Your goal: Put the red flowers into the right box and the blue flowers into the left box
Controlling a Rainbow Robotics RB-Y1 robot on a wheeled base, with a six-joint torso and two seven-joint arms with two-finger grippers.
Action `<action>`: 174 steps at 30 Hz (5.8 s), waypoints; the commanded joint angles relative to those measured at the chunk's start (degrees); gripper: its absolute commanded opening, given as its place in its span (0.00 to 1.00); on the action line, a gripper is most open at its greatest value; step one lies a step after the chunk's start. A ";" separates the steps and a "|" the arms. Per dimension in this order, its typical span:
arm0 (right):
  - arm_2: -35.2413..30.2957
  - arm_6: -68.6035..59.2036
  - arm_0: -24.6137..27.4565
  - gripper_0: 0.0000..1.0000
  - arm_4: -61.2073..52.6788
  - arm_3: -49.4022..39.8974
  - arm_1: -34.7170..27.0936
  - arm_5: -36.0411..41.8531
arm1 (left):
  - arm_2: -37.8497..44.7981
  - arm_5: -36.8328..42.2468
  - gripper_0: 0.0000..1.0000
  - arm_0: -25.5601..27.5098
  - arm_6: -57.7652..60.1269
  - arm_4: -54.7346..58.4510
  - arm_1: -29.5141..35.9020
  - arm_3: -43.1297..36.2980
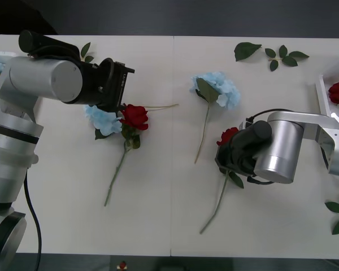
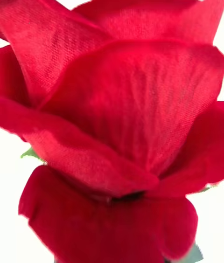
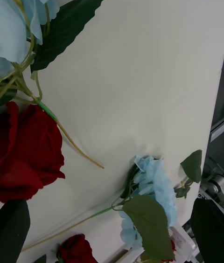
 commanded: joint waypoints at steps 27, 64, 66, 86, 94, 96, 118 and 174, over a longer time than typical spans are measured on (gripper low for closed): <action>-31.57 53.81 0.13 0.00 -23.11 11.78 -13.66 16.27 | 2.44 -15.25 1.00 -8.90 -11.95 -3.55 0.76 25.35; -43.52 90.02 -4.26 0.72 11.96 61.88 -4.69 -5.18 | -5.03 -22.63 0.00 -6.08 -16.96 -6.36 0.32 34.40; -43.52 90.46 -4.26 0.85 11.61 61.88 -4.69 -5.09 | -5.03 -22.63 0.00 -6.08 -17.23 -5.83 0.32 34.14; -47.21 82.90 -4.26 1.00 -22.14 44.13 -10.32 16.88 | 6.66 4.96 0.00 -5.82 -16.52 2.08 0.76 11.20; -43.61 62.51 -4.26 1.00 -28.91 23.56 -12.51 22.15 | 11.84 15.51 0.00 -4.33 -18.63 2.87 1.19 1.88; -41.94 56.36 -4.26 1.00 -28.91 18.29 -12.78 22.15 | 11.84 15.42 0.01 -3.71 -21.80 2.69 1.19 1.00; -17.68 13.20 -12.79 1.00 -13.70 0.53 1.37 8.97 | 19.14 14.46 1.00 -1.51 -63.19 1.99 3.92 1.35; -13.90 40.01 -14.46 0.60 -8.96 40.35 22.47 -2.02 | 24.76 17.88 1.00 -15.93 5.01 -19.19 0.93 20.43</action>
